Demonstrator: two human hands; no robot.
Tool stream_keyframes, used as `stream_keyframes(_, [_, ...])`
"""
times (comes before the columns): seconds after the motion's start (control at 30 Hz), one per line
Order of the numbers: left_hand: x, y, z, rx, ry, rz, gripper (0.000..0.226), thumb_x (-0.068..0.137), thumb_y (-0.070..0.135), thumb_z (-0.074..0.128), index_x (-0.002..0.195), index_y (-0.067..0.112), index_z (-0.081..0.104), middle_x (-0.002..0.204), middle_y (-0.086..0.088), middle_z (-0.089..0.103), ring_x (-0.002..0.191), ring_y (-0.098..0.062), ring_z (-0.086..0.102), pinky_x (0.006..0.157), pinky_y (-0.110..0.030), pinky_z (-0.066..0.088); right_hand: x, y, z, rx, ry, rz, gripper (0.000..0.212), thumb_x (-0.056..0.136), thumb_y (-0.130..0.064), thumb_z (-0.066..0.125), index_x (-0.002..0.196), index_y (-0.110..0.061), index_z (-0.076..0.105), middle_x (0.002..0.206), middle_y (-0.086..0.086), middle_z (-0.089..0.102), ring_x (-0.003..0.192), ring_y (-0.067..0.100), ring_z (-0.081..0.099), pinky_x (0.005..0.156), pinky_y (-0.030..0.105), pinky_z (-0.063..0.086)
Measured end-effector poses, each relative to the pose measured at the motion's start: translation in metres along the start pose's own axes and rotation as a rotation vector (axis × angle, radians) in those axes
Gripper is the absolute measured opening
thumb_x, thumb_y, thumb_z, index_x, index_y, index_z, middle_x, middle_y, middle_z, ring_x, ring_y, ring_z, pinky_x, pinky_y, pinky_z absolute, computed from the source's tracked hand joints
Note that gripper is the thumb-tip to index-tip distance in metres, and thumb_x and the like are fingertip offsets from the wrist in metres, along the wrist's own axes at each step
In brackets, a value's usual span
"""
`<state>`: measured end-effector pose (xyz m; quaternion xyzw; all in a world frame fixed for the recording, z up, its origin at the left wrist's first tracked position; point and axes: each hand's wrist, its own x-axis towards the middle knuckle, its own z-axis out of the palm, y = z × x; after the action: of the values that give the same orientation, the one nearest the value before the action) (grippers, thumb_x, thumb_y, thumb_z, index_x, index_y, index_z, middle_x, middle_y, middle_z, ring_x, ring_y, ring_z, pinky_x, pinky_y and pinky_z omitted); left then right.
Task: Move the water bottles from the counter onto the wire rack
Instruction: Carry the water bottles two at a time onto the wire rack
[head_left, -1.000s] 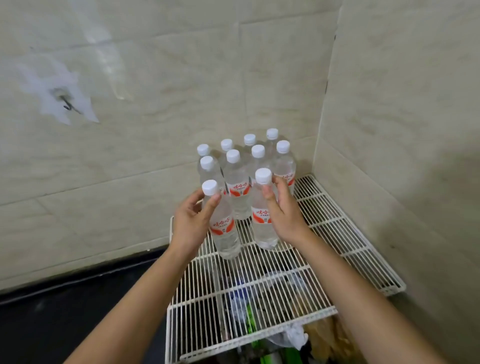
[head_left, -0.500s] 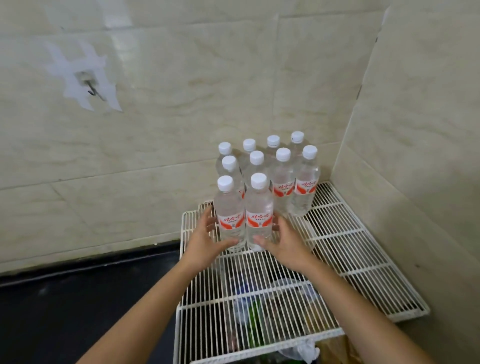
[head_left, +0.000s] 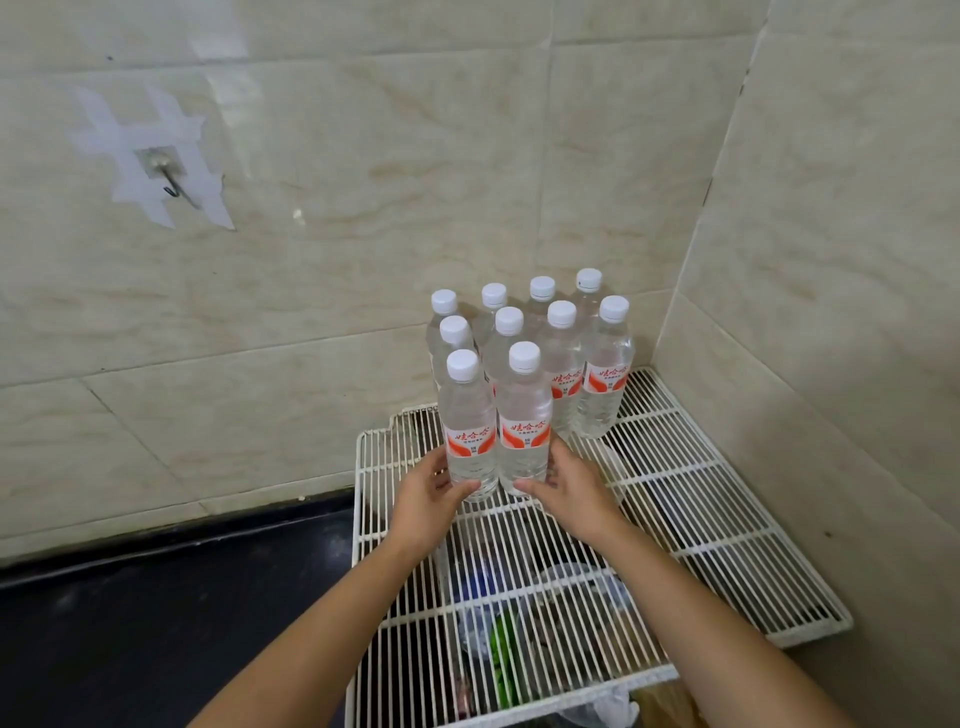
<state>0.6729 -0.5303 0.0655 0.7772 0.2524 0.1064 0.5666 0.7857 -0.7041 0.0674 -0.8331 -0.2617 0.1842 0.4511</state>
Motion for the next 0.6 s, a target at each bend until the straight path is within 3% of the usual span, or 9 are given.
stream_keyframes(0.07, [0.000,0.000,0.003,0.008,0.010,-0.002,0.055,0.088,0.013,0.075,0.139,0.017,0.054,0.125,0.009,0.067,0.119,-0.014,0.063,0.106,-0.040,0.051,0.001,-0.002,0.001,0.019,0.003,-0.010,0.076,0.089,-0.026,0.075,0.152,-0.035,0.033,0.141,-0.008,0.060,0.129,0.013,0.058,0.111,0.047,0.046])
stream_keyframes(0.2, [-0.001,0.003,0.005,0.064,0.011,0.006,0.056,0.089,0.016,0.073,0.141,0.017,0.051,0.133,0.004,0.063,0.121,-0.013,0.058,0.108,-0.038,0.048,0.002,-0.004,0.002,-0.008,-0.026,-0.059,0.081,0.092,-0.028,0.072,0.155,-0.038,0.022,0.150,-0.009,0.051,0.138,0.013,0.049,0.114,0.050,0.042])
stream_keyframes(0.3, [-0.009,0.010,0.000,0.143,0.006,0.076,0.061,0.092,0.027,0.070,0.147,0.023,0.046,0.146,0.005,0.055,0.135,-0.012,0.050,0.114,-0.046,0.042,-0.002,-0.006,0.000,-0.055,-0.010,-0.114,0.091,0.092,-0.033,0.071,0.159,-0.036,0.009,0.162,-0.007,0.033,0.148,0.014,0.033,0.121,0.046,0.029])
stream_keyframes(0.37, [-0.018,0.020,-0.011,0.262,0.086,0.155,0.066,0.096,0.044,0.059,0.154,0.023,0.036,0.156,0.004,0.044,0.144,-0.014,0.039,0.119,-0.045,0.034,-0.009,-0.012,-0.003,-0.094,0.088,-0.119,0.095,0.095,-0.037,0.066,0.161,-0.029,-0.002,0.169,-0.004,0.011,0.154,0.017,0.015,0.122,0.042,0.019])
stream_keyframes(0.43, [-0.029,0.035,-0.030,0.485,0.240,0.284,0.068,0.100,0.057,0.040,0.156,0.019,0.032,0.161,-0.002,0.036,0.149,-0.018,0.031,0.122,-0.040,0.027,-0.018,-0.025,-0.006,-0.163,0.272,-0.166,0.087,0.100,-0.044,0.055,0.161,-0.026,-0.004,0.169,-0.003,-0.005,0.154,0.014,0.003,0.124,0.043,0.018])
stream_keyframes(0.5, [-0.042,0.051,-0.051,0.675,0.400,0.405,0.067,0.103,0.057,0.030,0.156,0.016,0.031,0.164,-0.007,0.030,0.152,-0.022,0.024,0.123,-0.039,0.019,-0.022,-0.042,-0.007,-0.232,0.476,-0.342,0.081,0.102,-0.047,0.049,0.161,-0.021,0.000,0.169,0.004,-0.009,0.153,0.013,-0.004,0.124,0.038,0.019])
stream_keyframes(0.6, [-0.063,0.062,-0.087,0.809,0.595,0.447,0.067,0.102,0.052,0.029,0.155,0.013,0.033,0.164,-0.012,0.028,0.153,-0.028,0.023,0.122,-0.047,0.022,-0.016,-0.072,0.005,-0.282,0.593,-0.718,0.079,0.097,-0.038,0.060,0.157,-0.007,0.020,0.164,0.026,0.002,0.156,0.032,0.003,0.125,0.042,0.016])
